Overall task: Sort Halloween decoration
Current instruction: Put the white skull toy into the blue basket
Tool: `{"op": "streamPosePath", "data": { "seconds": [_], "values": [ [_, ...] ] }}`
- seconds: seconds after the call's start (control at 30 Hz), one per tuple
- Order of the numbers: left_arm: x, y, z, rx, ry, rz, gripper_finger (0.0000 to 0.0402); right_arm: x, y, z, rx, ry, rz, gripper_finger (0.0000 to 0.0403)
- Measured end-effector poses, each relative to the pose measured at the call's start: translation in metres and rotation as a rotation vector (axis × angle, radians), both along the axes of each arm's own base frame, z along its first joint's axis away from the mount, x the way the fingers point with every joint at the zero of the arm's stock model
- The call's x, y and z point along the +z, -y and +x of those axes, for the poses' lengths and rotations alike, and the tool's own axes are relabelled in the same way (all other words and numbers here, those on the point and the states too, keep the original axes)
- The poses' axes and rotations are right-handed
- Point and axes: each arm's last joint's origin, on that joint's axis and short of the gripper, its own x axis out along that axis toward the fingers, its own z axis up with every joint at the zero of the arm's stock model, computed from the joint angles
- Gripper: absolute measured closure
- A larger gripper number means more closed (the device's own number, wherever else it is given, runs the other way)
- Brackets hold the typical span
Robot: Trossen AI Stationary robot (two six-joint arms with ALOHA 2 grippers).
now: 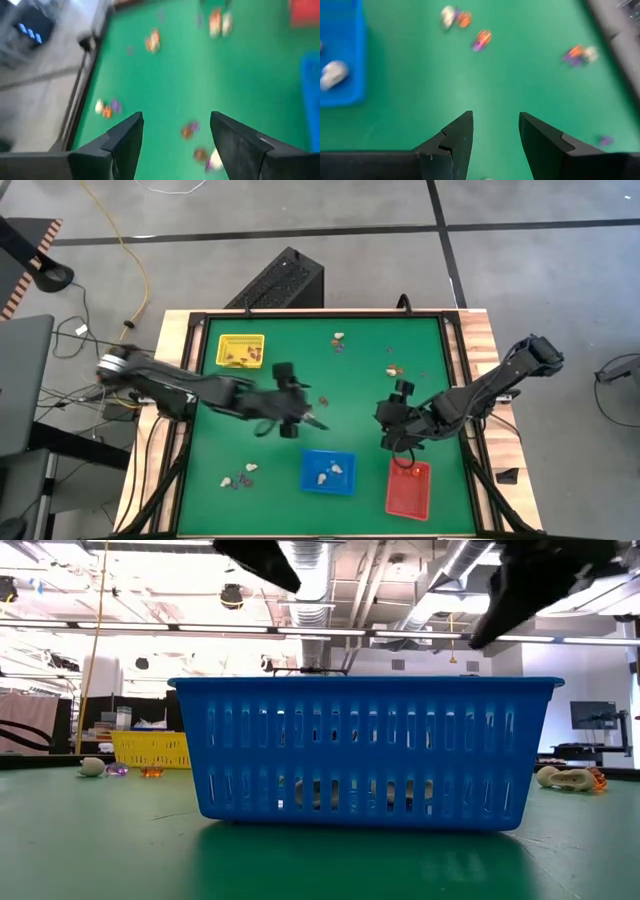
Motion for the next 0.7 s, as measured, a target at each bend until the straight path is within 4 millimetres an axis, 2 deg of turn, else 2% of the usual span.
{"op": "streamPosePath", "data": {
  "seconds": [0.13, 0.27, 0.37, 0.5, 0.7],
  "values": [
    [-0.017, -0.007, -0.046, -0.035, 0.282, -0.046, 0.0180, -0.003, 0.007, -0.003, -0.035, -0.084, 0.157, 0.0214],
    [-0.037, -0.015, -0.081, -0.077, 0.509, -0.031, 0.0180, -0.009, 0.023, -0.007, -0.216, -0.205, 0.356, 0.0214],
    [-0.039, -0.021, -0.100, -0.096, 0.622, -0.047, 0.0180, -0.016, 0.034, -0.004, -0.359, -0.252, 0.425, 0.0214],
    [-0.031, -0.021, -0.114, -0.200, 0.698, -0.125, 0.0180, -0.026, 0.043, 0.004, -0.431, -0.315, 0.470, 0.0214],
    [-0.026, -0.014, -0.121, -0.371, 0.710, -0.201, 0.0180, -0.046, 0.051, 0.019, -0.499, -0.377, 0.475, 0.0214]
  ]
}}
